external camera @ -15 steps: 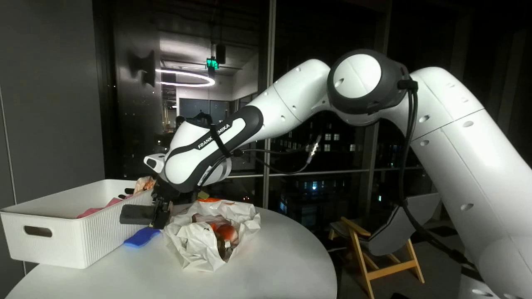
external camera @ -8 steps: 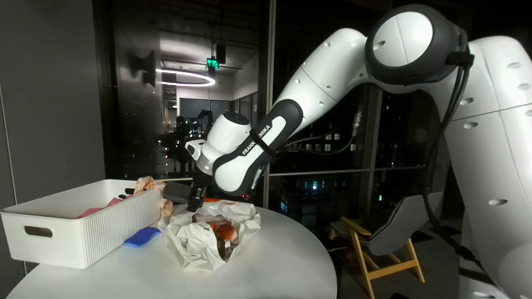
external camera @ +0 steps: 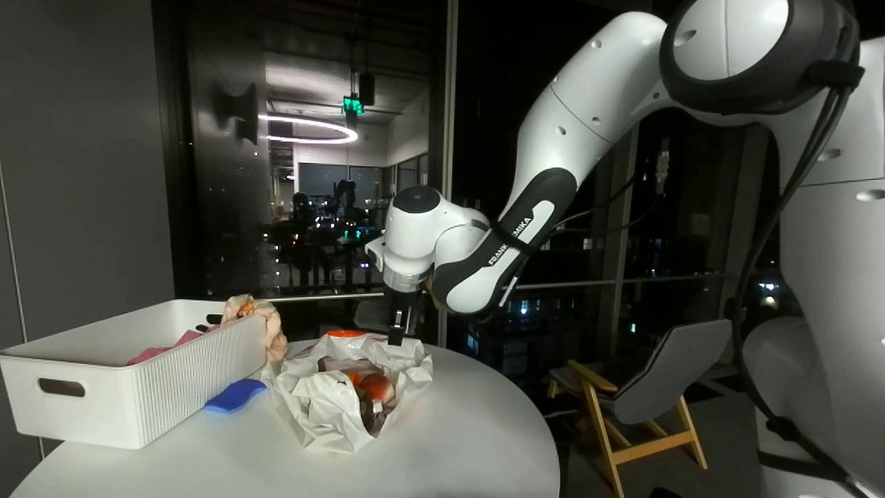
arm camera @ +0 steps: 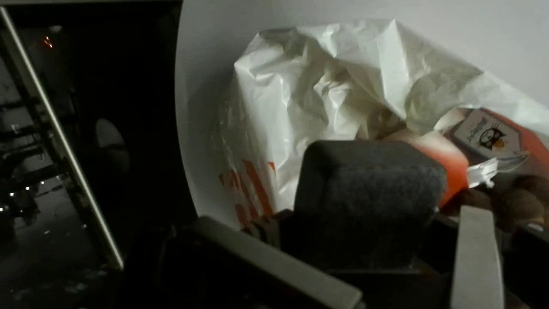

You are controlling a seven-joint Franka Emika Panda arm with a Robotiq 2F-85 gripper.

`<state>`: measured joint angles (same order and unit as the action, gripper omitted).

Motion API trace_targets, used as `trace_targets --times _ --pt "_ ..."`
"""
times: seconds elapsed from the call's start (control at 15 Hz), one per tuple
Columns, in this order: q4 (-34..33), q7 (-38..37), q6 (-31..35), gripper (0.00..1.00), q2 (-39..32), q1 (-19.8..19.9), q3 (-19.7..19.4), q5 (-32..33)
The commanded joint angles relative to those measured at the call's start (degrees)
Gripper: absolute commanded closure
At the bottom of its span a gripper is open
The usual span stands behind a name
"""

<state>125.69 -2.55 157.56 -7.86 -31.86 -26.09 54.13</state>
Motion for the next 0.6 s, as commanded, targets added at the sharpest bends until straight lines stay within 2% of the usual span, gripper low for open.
trace_targets --times 0.0,0.07,0.33,0.53 --pt "-2.51 -2.27 -6.92 0.63 -5.44 -3.28 2.50 0.07" --pt "-3.59 -2.26 -8.49 0.63 -6.46 5.61 12.75 0.75" --pt "-8.77 -0.52 -13.58 0.63 -12.63 11.76 21.78 1.09" --pt "-14.01 -3.95 -22.32 0.63 -16.65 13.00 23.71 3.76"
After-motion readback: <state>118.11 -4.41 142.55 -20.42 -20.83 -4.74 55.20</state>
